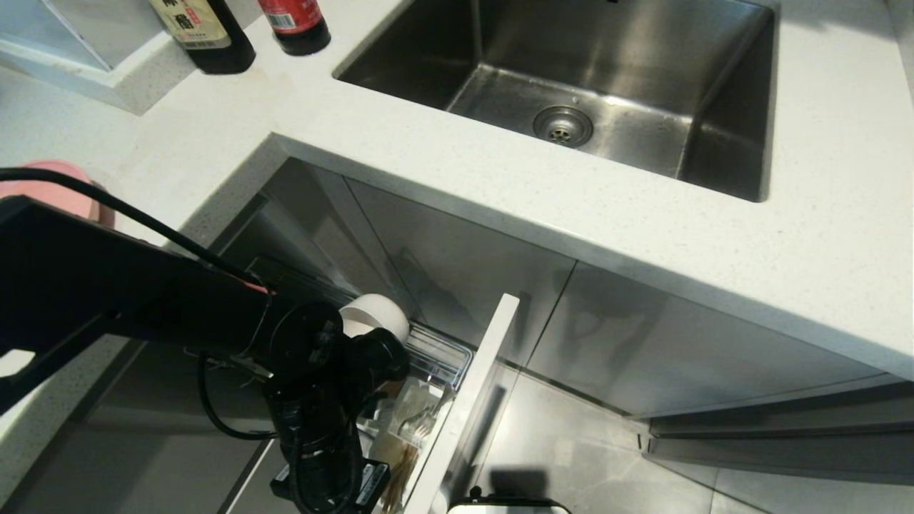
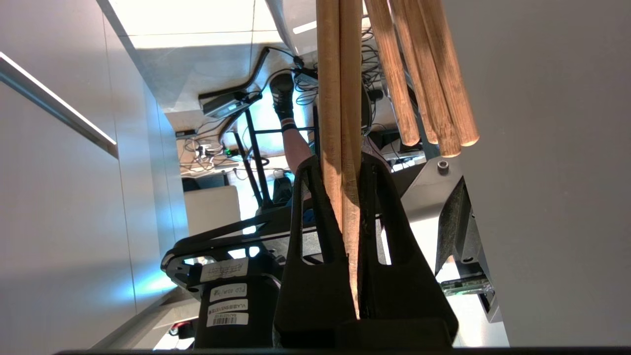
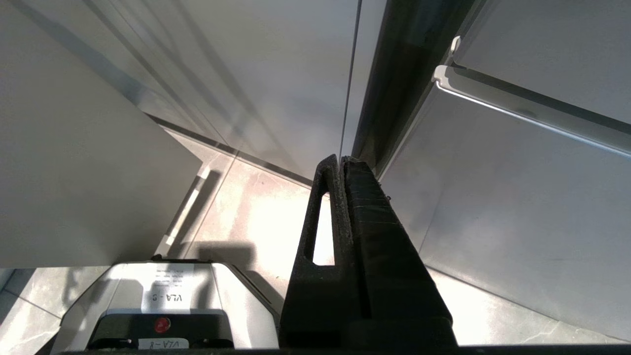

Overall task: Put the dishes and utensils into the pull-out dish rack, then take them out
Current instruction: Pick up the chopsticks and place it in the cupboard

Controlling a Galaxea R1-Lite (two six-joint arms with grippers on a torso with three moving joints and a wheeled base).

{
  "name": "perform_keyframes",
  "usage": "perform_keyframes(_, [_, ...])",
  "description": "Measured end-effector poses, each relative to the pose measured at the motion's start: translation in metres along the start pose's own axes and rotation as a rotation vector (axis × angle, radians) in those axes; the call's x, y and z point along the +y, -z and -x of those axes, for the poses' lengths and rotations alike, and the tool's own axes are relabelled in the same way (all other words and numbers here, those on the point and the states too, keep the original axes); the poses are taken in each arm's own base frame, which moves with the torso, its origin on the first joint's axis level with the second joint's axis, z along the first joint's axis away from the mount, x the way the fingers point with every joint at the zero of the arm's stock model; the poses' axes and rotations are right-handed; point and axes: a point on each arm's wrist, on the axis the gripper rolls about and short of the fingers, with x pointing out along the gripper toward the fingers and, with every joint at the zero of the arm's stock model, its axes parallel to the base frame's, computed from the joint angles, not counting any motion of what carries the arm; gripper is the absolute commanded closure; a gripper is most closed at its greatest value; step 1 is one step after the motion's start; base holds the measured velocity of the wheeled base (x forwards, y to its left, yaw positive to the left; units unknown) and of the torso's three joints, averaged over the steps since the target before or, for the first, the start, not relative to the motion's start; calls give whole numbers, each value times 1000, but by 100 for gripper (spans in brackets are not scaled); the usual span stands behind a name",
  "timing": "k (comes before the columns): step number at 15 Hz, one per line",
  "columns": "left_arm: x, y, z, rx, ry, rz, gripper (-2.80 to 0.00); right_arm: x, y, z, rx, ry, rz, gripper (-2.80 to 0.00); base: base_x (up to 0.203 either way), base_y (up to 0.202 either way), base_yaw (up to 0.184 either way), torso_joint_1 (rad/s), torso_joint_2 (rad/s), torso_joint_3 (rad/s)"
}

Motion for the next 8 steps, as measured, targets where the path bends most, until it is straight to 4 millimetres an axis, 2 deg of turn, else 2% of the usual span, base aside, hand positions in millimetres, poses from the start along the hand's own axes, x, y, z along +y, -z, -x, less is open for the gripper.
perform_keyframes(8, [0, 0, 0, 1, 0, 1, 0, 0, 0, 0, 0, 0, 0, 0, 0, 0, 0, 0, 0, 0])
